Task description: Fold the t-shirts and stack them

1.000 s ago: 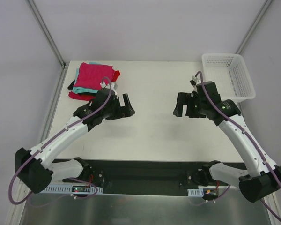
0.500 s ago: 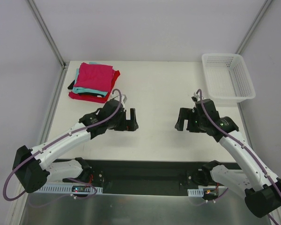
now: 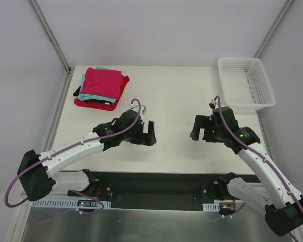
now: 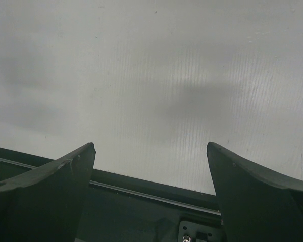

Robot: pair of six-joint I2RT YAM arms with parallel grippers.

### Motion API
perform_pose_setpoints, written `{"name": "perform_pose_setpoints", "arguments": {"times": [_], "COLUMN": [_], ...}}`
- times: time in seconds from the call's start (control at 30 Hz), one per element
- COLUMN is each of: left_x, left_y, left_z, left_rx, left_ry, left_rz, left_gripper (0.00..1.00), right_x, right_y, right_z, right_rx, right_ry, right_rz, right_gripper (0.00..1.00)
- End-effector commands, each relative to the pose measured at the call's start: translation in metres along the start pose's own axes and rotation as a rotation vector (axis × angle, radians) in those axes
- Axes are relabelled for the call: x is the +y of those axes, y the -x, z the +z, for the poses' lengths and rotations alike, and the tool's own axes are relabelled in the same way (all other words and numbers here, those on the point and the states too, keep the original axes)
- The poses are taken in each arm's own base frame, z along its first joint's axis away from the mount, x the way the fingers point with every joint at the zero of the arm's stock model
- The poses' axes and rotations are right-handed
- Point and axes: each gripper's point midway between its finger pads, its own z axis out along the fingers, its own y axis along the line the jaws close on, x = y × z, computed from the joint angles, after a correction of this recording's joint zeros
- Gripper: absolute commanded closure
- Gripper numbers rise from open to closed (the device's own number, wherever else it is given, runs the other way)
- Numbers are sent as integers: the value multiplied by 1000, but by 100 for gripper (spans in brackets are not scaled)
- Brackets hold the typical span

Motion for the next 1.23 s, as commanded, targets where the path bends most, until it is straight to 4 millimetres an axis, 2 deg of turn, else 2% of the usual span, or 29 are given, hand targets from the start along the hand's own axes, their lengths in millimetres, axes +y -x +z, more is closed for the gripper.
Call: {"name": "perform_pose_setpoints", "arguments": {"times": [0.0,0.03,0.1,0.2,0.33,0.53,1.2], "left_x": [-44,-50,-50,-46,-42,-47,-45], "left_y": [-3,-7,-31,-43,-40,-37,-37], "left_z": [6,11,28,41,45,47,46], "left_rx": [3,6,69,69,24,29,21], "left_ry": [-107,-121,-103,-42,17,10,18], "left_rz": [97,116,137,152,168,182,178], "left_gripper": [1,1,1,1,1,1,1], "right_x": [5,6,8,7,3,2,3], "right_y": [14,14,15,14,12,12,12], "right_z": [-12,-13,-13,-14,-16,-18,-18], "right_rx": [-47,-47,-49,-48,-46,-49,-73], "right_ry": [9,9,16,12,-5,-8,9], "right_rz": [4,7,9,8,2,1,-3], "right_gripper": [4,4,4,4,4,4,4]}}
